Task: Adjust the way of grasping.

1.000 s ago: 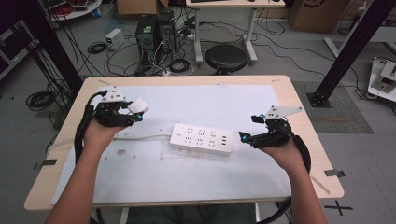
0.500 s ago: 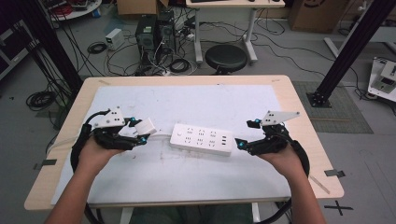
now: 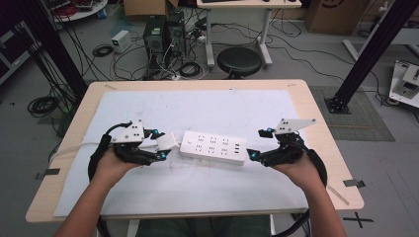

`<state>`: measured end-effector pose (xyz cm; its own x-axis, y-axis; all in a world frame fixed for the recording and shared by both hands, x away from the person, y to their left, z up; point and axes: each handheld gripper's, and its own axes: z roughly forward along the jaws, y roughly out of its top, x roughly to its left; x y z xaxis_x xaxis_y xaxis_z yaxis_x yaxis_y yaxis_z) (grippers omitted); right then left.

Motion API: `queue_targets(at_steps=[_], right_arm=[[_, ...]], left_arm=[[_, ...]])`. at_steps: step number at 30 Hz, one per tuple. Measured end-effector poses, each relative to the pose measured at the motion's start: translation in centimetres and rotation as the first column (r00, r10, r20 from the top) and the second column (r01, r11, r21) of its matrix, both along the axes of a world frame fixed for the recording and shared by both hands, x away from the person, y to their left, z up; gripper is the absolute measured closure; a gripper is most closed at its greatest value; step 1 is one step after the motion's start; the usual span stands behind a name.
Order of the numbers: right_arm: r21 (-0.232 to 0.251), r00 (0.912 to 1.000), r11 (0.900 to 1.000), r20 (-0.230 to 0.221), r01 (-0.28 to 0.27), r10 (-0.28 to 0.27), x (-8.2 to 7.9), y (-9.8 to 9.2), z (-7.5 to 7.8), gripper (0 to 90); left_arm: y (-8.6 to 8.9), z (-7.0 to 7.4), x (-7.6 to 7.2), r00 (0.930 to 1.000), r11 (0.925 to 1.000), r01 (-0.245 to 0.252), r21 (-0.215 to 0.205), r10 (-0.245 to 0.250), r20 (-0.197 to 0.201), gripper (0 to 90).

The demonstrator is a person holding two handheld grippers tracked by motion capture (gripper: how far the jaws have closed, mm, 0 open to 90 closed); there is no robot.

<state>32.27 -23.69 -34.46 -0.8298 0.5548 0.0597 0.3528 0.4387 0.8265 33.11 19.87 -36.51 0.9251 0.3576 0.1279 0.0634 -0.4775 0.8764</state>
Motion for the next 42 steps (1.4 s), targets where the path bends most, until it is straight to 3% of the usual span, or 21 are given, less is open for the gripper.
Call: queue_targets(at_steps=[5, 11, 15, 20, 26, 32, 42], right_arm=[[0.024, 0.999, 0.999, -0.034, -0.029, 0.03, -0.1, 1.7, -0.6, 18.2], [0.048, 0.9942, 0.997, -0.086, -0.062, 0.066, -0.2, 3.7, -1.4, 18.2], [0.09, 0.9874, 0.994, -0.136, -0.068, 0.08, -0.3, 4.6, -1.9, 18.1], [0.142, 0.9739, 0.986, -0.195, -0.089, 0.116, -0.5, 5.9, -2.4, 18.2], [0.202, 0.9573, 0.973, -0.239, -0.115, 0.162, -0.5, 7.3, -2.9, 18.2], [0.214, 0.9458, 0.968, -0.266, -0.13, 0.186, -0.5, 9.0, -3.6, 18.2], [0.288, 0.9096, 0.949, -0.345, -0.133, 0.232, 0.4, 10.8, -5.1, 19.0]], left_arm=[[-1.3, -1.1, 0.0, 0.9985, 0.9985, 0.055, 0.008, -0.055, 0.002, 42.4], [-2.6, -1.5, -0.8, 0.9907, 0.9923, 0.121, 0.028, -0.122, 0.061, 42.4], [-3.6, -1.6, -1.9, 0.9818, 0.9895, 0.136, 0.049, -0.141, 0.127, 42.4], [-4.6, -2.2, -3.1, 0.9689, 0.9903, 0.124, 0.062, -0.134, 0.208, 42.5], [-5.7, -2.6, -4.3, 0.9402, 0.9872, 0.127, 0.096, -0.151, 0.306, 42.5], [-6.5, -3.2, -4.8, 0.9313, 0.9875, 0.126, 0.094, -0.15, 0.332, 42.5], [-7.6, -3.4, -5.3, 0.9144, 0.988, 0.118, 0.1, -0.147, 0.377, 42.5]])
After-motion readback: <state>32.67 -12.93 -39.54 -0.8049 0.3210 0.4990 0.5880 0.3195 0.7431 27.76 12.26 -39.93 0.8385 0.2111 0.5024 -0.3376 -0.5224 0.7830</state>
